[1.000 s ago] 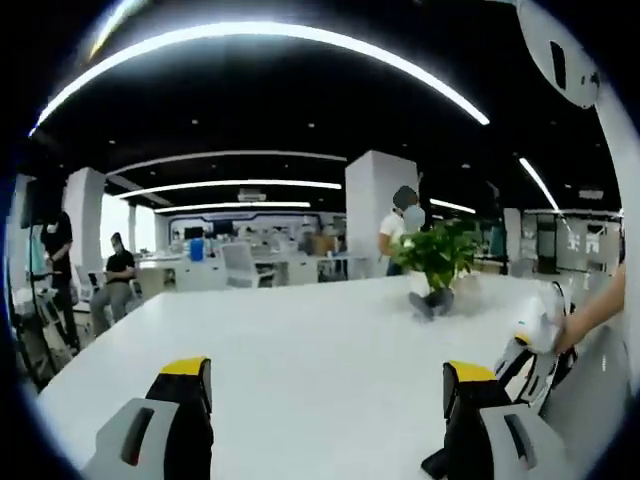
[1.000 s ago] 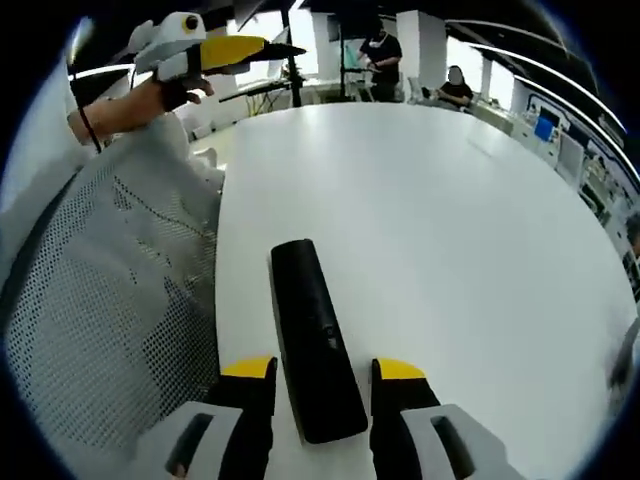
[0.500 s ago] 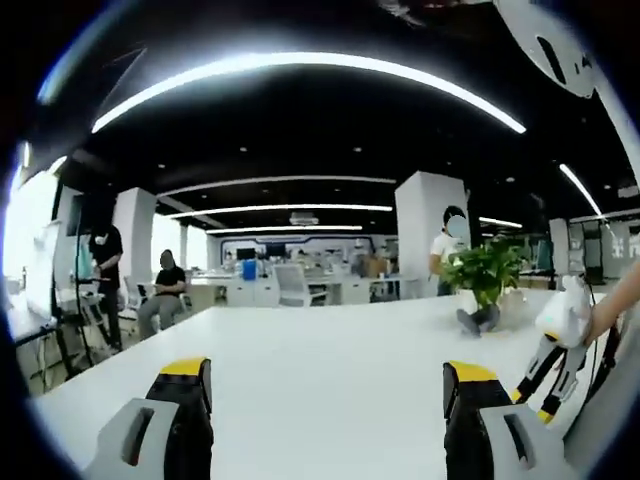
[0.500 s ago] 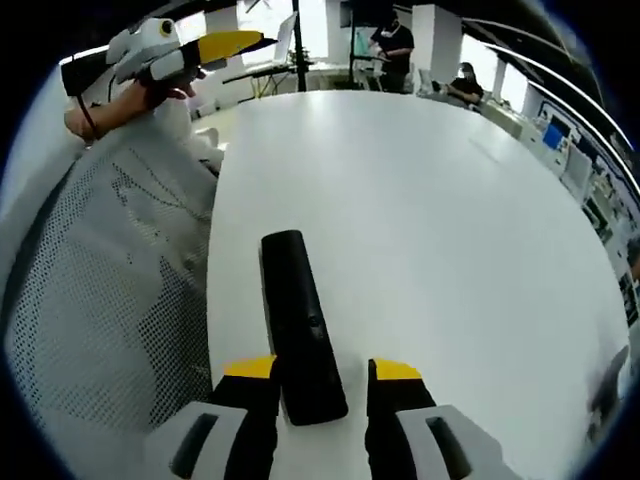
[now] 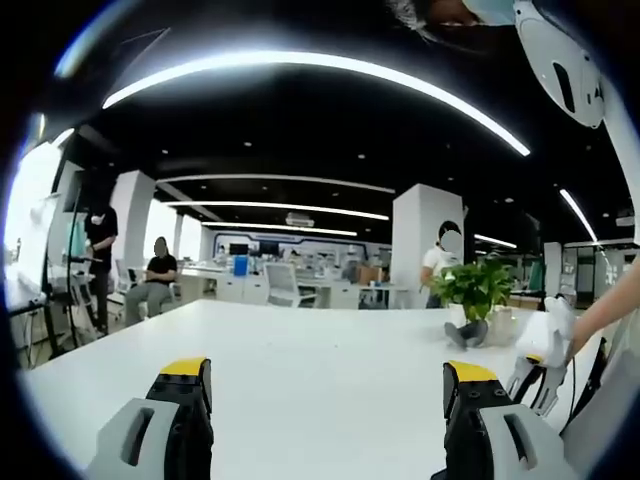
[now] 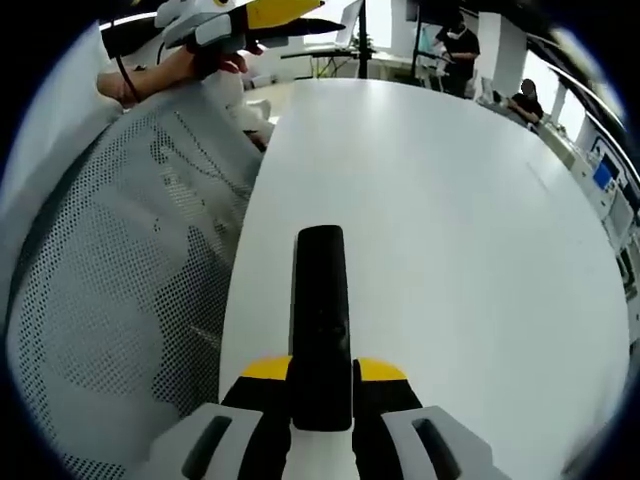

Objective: Press the specified remote control buttons in sequence, fully releasing each button before pressing the next.

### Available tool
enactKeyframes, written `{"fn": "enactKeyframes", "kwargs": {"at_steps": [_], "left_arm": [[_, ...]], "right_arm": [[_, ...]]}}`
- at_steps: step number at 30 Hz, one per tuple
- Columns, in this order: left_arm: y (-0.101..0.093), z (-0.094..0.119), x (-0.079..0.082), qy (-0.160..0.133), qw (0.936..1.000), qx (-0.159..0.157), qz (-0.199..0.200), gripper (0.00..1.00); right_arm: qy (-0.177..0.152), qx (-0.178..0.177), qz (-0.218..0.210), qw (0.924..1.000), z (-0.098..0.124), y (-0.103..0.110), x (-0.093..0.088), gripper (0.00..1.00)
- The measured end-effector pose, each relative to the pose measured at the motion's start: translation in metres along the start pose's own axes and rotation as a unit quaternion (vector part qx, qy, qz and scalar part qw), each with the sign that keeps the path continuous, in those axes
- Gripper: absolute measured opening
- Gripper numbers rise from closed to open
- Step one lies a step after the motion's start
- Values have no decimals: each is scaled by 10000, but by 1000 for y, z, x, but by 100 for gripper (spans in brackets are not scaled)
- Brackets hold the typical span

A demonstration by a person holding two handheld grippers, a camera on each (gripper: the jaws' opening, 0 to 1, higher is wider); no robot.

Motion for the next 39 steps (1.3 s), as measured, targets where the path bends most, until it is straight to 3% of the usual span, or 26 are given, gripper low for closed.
{"fn": "enactKeyframes", "kwargs": {"at_steps": [4, 9, 14, 23, 39], "left_arm": [[-4, 0, 2, -79, 9999, -125, -64, 100], [-6, -2, -2, 91, 9997, -190, -94, 100], [-6, -2, -2, 60, 9997, -178, -150, 100], [-9, -3, -6, 203, 9994, -260, -109, 100], [-9, -3, -9, 308, 9991, -275, -79, 100]], "right_arm": [[163, -144, 146, 9997, -2, -2, -1, 27], [182, -87, 219, 9996, -2, 1, 0, 21], [178, -63, 228, 9996, -2, -2, -1, 21], [127, -95, -91, 9998, 0, -22, -5, 21], [273, -52, -77, 9996, 3, -71, -5, 21]]}}
Point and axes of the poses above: the point that each gripper's makers call its tool centre point, and the gripper's own axes: z roughly backward along the fingers, y roughly to its left, x roughly out of its top, the point moved 5 cm from there along z, roughly backward along the fingers, and after that the axes turned 1 degree about -y, right-handed, at the moved point
